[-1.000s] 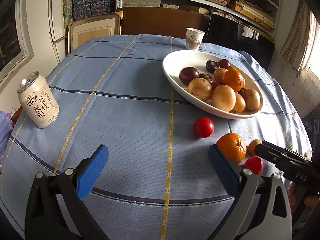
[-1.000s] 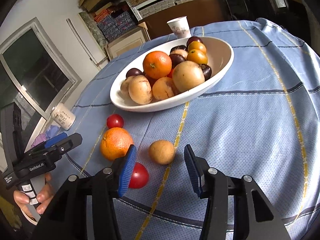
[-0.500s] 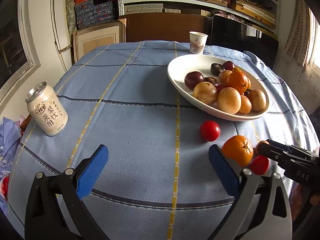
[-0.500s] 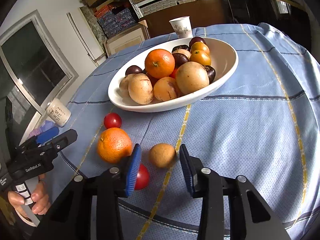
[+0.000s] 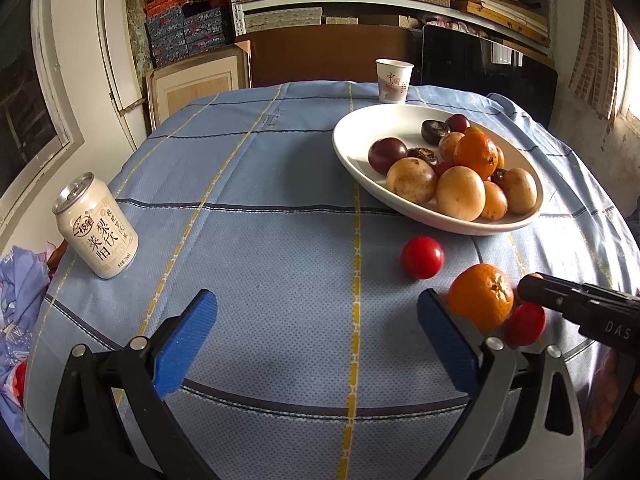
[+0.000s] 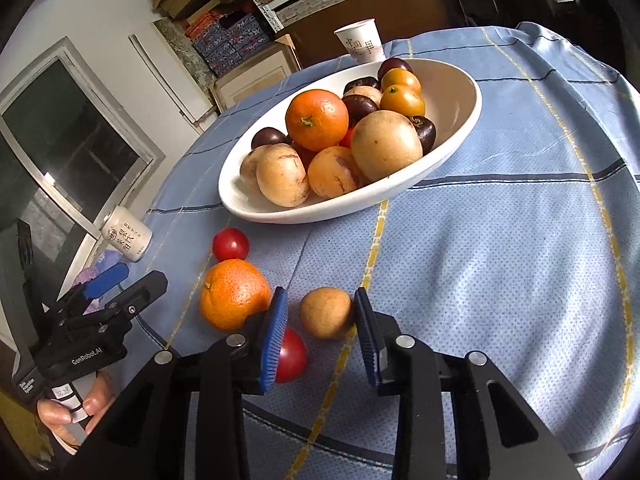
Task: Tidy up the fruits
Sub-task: 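Grasp a small tan fruit with the right tool while the left tool grasps an orange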
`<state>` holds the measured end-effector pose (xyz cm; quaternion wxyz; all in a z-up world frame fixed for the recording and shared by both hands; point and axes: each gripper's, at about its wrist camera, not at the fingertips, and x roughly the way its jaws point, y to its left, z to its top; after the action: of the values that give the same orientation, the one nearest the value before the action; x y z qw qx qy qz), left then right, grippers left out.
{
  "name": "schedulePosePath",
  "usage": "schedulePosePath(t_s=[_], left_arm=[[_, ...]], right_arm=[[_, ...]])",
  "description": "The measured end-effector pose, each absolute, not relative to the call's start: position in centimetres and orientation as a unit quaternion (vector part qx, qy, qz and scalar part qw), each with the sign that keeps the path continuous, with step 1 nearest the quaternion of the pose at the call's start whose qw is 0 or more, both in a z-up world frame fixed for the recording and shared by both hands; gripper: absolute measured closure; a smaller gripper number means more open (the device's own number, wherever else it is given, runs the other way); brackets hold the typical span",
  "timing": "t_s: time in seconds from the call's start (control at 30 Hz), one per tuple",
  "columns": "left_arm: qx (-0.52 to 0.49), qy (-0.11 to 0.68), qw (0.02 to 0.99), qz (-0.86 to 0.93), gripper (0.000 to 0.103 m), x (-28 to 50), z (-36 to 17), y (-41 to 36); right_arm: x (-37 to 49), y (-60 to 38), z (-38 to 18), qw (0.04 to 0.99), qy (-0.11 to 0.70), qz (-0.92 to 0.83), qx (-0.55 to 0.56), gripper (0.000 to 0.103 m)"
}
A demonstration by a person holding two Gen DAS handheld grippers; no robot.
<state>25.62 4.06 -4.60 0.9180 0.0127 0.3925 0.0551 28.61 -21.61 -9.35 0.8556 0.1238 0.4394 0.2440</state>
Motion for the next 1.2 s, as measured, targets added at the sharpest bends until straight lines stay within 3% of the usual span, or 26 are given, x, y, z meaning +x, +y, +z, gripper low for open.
schedulePosePath(t_s=[0.43,0.5,0.73,1.2], left_arm=[[0.052,0.357,0.93,-0.077,0.007,23.6,-3.8,0.2],[0.079,0.352,0.929,-0.089,0.022,23.3,-4.1,-1.0],[0.064,0.391,0.911,-0.117,0.048,24.8,-5.5,-1.8],[0.039,0.402,0.901,-0.158,0.048,25.8,-6.1,-2.9]], right_arm=[[27.6,-24.5,-7.1,0.862,0.41,0.246,0.169,0.075],[27.6,-24.8,-7.0,0.858,0.411,0.251,0.178,0.075],[27.4,-25.4,-6.6,0.85,0.408,0.26,0.208,0.075],[27.3,-26.0,-6.3,0.844,0.404,0.267,0.229,0.075]])
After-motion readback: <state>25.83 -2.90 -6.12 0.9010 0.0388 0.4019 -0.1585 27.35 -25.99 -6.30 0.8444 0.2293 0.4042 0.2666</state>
